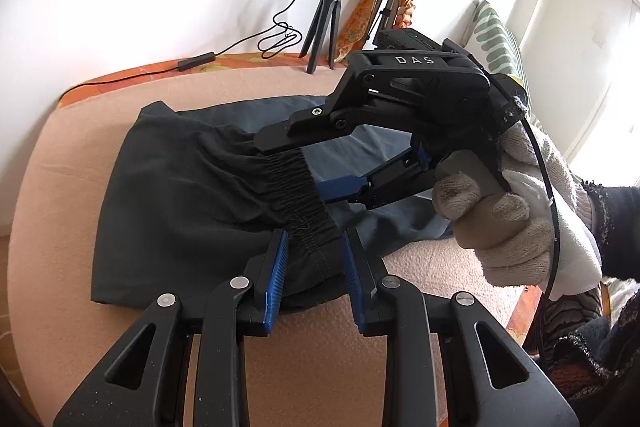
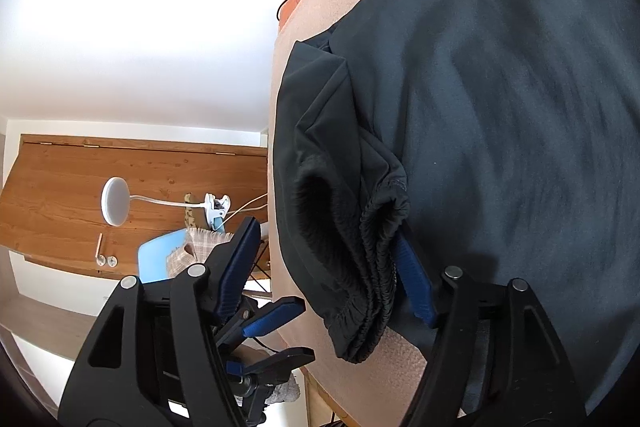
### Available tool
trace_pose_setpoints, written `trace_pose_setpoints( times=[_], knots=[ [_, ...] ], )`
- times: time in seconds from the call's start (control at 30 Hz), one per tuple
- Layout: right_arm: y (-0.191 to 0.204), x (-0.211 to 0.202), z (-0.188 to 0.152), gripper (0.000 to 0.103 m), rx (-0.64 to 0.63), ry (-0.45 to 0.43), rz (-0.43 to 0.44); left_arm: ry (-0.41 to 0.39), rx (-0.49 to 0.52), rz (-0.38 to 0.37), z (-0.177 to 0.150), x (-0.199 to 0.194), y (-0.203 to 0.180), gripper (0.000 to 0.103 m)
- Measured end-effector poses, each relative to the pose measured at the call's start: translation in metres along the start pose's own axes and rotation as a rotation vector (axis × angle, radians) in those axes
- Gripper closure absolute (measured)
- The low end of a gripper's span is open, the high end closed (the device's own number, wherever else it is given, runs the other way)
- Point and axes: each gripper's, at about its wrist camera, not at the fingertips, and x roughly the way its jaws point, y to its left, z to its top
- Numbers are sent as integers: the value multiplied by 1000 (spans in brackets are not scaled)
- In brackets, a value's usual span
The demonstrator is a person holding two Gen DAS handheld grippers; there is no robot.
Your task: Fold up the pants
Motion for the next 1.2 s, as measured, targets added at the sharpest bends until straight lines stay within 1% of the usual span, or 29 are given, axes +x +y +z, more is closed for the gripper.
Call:
trace_pose_setpoints(
  times=[0.07, 0.17, 0.23, 0.27, 0.3, 0.33, 0.37, 0.4, 0.57, 0.67, 0.73, 0.83, 0.9, 1.03, 1.13, 1.2],
  knots=[
    [1, -1, -1, 33, 2, -14, 2, -7, -23, 3, 3, 1, 6, 77],
    [5, 2, -3, 33, -33, -23, -61, -2, -39, 54, 1, -1, 18, 77],
    [9, 10, -4, 33, -67, -21, -98, -17, -85, 80, -2, -7, 30, 77],
    [11, 15, -6, 37, -87, -22, -123, -29, -112, 94, -4, -10, 38, 77],
    [17, 22, -8, 48, -104, -27, -142, -41, -138, 103, -6, -14, 44, 77],
    [19, 26, -11, 55, -119, -29, -163, -51, -160, 116, -7, -17, 50, 77],
    [22, 30, -13, 72, -132, -29, -184, -59, -176, 135, -8, -19, 55, 77],
    [23, 32, -14, 84, -143, -26, -201, -66, -187, 150, -9, -20, 58, 77],
    [40, 24, -13, 85, -203, -42, -236, -97, -215, 188, -6, -24, 64, 77],
    [54, 9, -6, 85, -251, -29, -261, -125, -227, 181, -2, -27, 62, 77],
    [63, -2, -1, 85, -280, -7, -263, -123, -223, 174, 1, -25, 60, 77],
    [72, -28, 3, 85, -349, -7, -344, -104, -214, 166, 6, -15, 53, 77],
    [68, -47, 9, 85, -338, -23, -384, -87, -198, 160, 9, -7, 47, 77],
    [44, -78, 21, 85, -270, -37, -417, -49, -164, 144, 15, 11, 30, 77],
    [24, -97, 22, 85, -219, -43, -395, -29, -148, 133, 18, 22, 17, 77],
    [17, -106, 19, 85, -209, -46, -391, -12, -140, 133, 20, 30, 9, 77]
  ],
)
